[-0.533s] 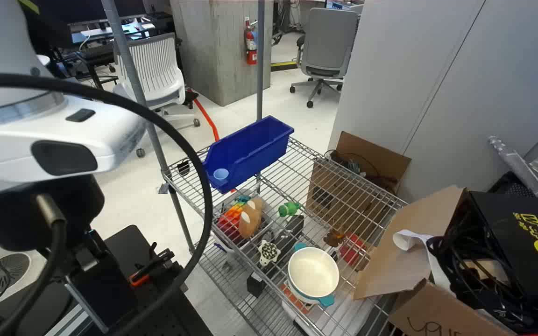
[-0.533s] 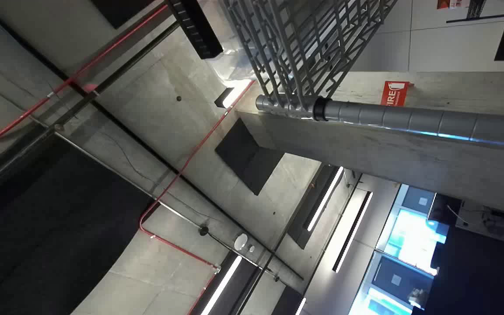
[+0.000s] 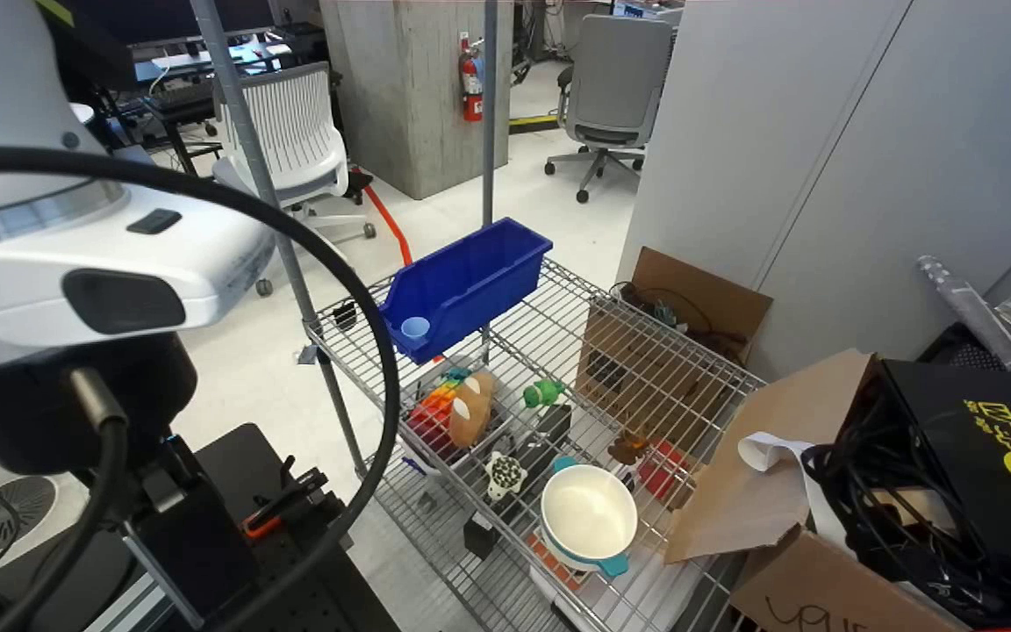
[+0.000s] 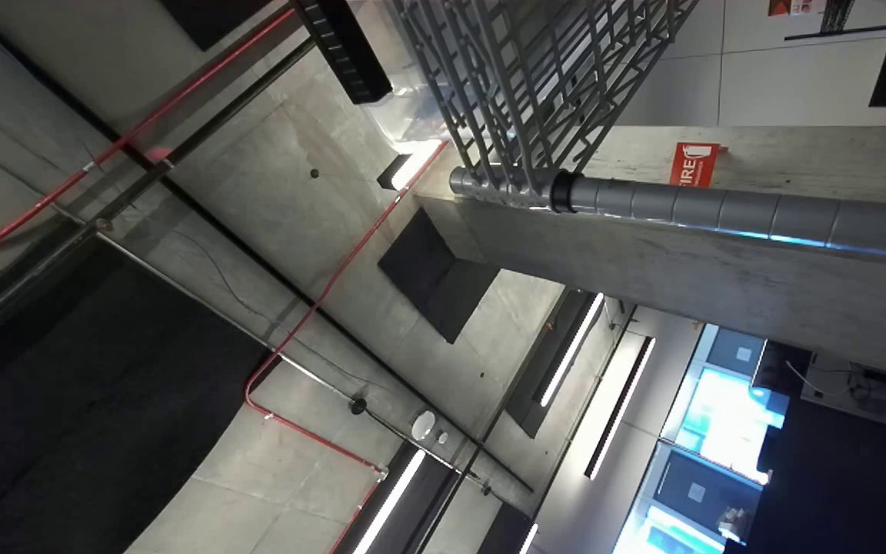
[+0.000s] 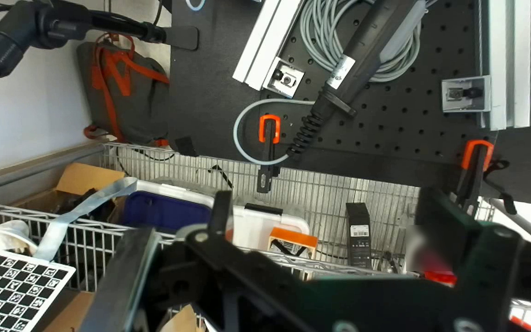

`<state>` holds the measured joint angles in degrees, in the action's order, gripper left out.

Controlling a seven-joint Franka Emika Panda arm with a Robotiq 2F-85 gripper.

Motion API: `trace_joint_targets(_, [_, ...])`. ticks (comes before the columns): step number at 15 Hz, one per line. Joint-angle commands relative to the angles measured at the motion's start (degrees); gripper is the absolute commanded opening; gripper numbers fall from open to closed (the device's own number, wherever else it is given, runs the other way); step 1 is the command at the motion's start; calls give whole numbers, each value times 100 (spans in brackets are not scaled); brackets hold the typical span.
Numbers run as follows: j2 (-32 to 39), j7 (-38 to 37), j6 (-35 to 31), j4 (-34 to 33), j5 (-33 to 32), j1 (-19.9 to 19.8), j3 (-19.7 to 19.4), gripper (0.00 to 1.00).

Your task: Move the toy bread forward

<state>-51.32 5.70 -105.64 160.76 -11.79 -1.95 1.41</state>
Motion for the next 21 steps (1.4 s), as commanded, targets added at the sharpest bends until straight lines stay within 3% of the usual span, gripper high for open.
trace_joint_targets(1, [5,-53,23,-12,-51,82,-69,100])
trace_joint_targets(8, [5,-53,23,-12,-51,82,-69,100])
trace_joint_targets(11, [229,-172,-332,-135,143,243,-20,100])
trace_joint_targets(17, [1622,-505,-2030,-614,1146,714,54,100])
trace_joint_targets(21, [2832,-495,-3435,-711,1306,821,132,100])
